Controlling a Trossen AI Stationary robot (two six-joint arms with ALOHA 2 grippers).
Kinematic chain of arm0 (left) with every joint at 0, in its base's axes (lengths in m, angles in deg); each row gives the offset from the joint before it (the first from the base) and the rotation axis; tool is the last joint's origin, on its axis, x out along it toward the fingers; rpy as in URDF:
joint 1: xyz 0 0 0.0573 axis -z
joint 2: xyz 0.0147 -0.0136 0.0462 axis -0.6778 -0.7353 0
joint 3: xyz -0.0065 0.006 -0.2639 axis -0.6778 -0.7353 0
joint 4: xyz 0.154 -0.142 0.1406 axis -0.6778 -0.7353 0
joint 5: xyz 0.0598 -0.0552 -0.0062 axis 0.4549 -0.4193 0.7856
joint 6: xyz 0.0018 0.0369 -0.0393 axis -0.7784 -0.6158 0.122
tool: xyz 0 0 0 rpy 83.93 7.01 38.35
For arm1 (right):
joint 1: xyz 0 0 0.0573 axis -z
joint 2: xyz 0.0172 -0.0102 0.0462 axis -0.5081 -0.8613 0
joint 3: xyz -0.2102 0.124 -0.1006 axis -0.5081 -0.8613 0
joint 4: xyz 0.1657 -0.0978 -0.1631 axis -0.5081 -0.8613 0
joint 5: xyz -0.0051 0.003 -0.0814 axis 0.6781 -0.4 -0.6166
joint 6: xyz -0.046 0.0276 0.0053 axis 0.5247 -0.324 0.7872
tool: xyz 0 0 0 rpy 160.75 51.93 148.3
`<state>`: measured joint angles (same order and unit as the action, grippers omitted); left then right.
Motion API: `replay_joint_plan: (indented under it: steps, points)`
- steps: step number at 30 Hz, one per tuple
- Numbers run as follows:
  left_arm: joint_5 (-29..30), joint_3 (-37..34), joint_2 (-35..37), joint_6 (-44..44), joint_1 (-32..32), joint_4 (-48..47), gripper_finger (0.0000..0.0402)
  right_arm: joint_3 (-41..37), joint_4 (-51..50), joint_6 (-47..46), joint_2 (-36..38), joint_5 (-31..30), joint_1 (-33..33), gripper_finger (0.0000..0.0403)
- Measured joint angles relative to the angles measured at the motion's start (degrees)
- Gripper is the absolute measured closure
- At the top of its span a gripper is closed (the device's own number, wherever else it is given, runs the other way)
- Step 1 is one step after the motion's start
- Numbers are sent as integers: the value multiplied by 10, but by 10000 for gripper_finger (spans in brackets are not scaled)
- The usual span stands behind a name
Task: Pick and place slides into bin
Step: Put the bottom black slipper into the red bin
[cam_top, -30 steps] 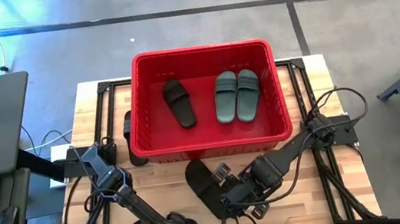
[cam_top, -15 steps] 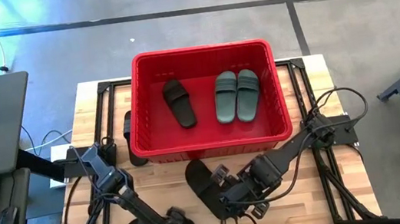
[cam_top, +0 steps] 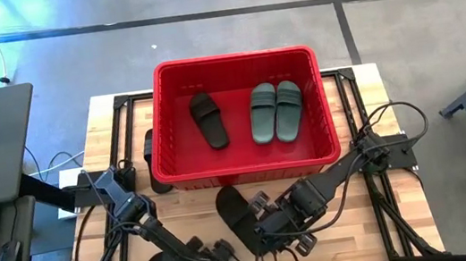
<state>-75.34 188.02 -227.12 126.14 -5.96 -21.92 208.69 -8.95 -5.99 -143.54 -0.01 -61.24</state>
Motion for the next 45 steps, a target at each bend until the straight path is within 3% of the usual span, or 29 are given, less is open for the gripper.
replay_joint_plan:
  steps: [5,13,19,22,26,33,39,45]
  points:
    - [0,24,0,-92,0,22,302,0,-51,-26,0,-1,-2,269]
    - [11,98,1,-192,0,32,302,0,-51,-47,0,-1,-5,269]
    - [7,119,1,-177,1,74,302,0,-25,-16,0,8,-10,269]
    - [-4,118,1,-150,1,65,302,0,1,28,0,22,-17,269]
    - [0,134,5,-149,8,37,302,0,10,20,0,30,-25,269]
    - [98,132,91,-93,40,-75,302,0,-21,0,0,29,-47,269]
    - [248,132,175,-116,66,-91,302,1,86,6,-19,30,-56,269]
    - [352,132,255,-164,81,-98,302,1,186,21,-91,39,-56,269]
